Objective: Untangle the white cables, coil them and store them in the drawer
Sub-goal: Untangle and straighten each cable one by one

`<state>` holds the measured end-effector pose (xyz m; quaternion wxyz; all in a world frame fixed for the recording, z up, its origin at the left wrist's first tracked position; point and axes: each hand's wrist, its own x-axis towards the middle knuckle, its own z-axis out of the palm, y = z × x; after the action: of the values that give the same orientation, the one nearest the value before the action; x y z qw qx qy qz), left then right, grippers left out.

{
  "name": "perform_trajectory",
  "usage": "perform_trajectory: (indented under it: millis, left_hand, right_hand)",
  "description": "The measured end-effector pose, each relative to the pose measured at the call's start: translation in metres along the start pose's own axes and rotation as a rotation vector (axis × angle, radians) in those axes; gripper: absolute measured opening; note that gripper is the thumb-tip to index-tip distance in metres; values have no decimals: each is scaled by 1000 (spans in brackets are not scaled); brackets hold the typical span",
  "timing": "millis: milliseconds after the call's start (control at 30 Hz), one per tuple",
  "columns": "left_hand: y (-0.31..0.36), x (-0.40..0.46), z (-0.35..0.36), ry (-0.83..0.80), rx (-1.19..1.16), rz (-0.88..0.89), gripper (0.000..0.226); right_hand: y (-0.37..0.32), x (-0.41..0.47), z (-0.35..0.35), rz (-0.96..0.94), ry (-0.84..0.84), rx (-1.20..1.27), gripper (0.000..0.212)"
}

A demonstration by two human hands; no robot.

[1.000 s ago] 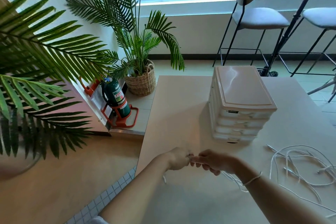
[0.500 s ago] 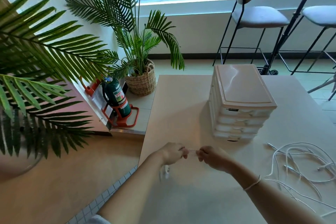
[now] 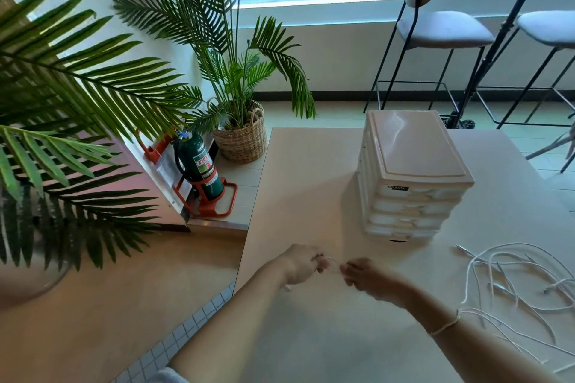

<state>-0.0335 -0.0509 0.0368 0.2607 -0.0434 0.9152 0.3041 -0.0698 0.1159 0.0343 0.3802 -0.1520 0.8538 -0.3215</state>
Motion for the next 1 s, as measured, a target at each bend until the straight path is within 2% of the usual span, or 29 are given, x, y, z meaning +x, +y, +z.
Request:
perform_trajectory:
  millis: [67,233,400,467,700,767,833,867,1000]
  left_hand:
    - [-2,4,-4,27,7,-13,28]
    - [-3,1,-4,-4,-161,13,28]
    - [-15,-1,-6,-26,-177,-29,30]
    - [-21,-2,-7,-20,-174,-42,30]
    - [-27,4,-11,60,-214,-48,20]
    - [-26,4,-10,50,-342,-44,22]
    - [-24,1,-8,41,-547,-78,34]
    - [-23,0,-8,32,-579,-90,36]
    - [-25,0,0,2,-358,-35,27]
  right_hand:
    - [1,1,0,4,-54,14,38]
    - [0,18,-19,33,96,185,38]
    - [8,25,-22,29,146,189,37]
    - [8,25,-25,12,113,154,35]
    - [9,12,-17,-39,-179,70,32]
    - [11,8,-17,-36,-219,127,34]
    - [13,7,-20,-42,-194,203,36]
    - [14,8,-22,-49,-165,237,37]
    - [12,11,-24,-62,-71,282,32]
